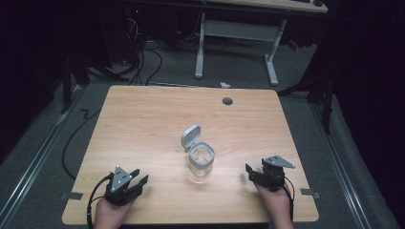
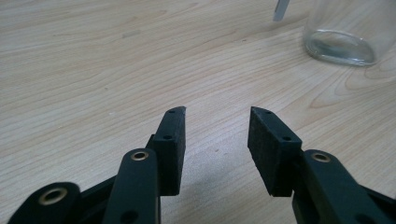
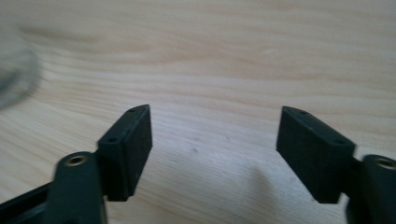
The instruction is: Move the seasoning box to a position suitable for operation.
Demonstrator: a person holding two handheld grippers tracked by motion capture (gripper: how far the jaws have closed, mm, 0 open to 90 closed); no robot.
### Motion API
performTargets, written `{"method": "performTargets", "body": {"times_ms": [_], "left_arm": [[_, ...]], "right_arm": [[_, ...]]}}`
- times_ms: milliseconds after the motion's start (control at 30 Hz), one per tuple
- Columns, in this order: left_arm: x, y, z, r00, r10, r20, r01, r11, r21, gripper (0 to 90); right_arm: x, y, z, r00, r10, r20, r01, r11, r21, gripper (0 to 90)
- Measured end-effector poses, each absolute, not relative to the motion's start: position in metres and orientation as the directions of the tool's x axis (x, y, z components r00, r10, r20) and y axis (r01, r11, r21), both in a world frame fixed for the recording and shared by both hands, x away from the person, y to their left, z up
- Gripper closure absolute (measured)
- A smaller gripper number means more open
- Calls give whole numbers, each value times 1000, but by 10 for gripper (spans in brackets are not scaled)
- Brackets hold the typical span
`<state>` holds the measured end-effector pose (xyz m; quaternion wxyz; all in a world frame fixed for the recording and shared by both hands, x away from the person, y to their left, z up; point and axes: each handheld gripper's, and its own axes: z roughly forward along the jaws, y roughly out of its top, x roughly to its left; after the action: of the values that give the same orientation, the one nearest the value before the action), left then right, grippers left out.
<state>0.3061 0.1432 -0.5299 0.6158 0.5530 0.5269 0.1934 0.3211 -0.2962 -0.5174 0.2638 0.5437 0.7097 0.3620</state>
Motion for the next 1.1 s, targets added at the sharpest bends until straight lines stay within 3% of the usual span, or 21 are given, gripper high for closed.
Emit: {"method": "performTargets", "body": {"times_ms": [333, 633, 800, 1100], "left_arm": [[309, 141, -526, 393, 799, -456, 358, 323, 876, 534], [309, 144, -525, 395, 789, -470, 364, 335, 869, 492], [308, 145, -524, 401, 784, -474, 366, 337, 867, 479], [308, 142, -525, 407, 790, -459, 368, 318, 874, 480]], "right_arm": [[310, -288, -513, -324, 946, 18, 530, 166, 831, 605], [313, -267, -506, -379, 925, -5, 501, 210, 840, 675], [323, -251, -509, -416, 909, 0, 512, 234, 826, 777], [335, -232, -507, -449, 894, 3, 512, 255, 820, 862]]}}
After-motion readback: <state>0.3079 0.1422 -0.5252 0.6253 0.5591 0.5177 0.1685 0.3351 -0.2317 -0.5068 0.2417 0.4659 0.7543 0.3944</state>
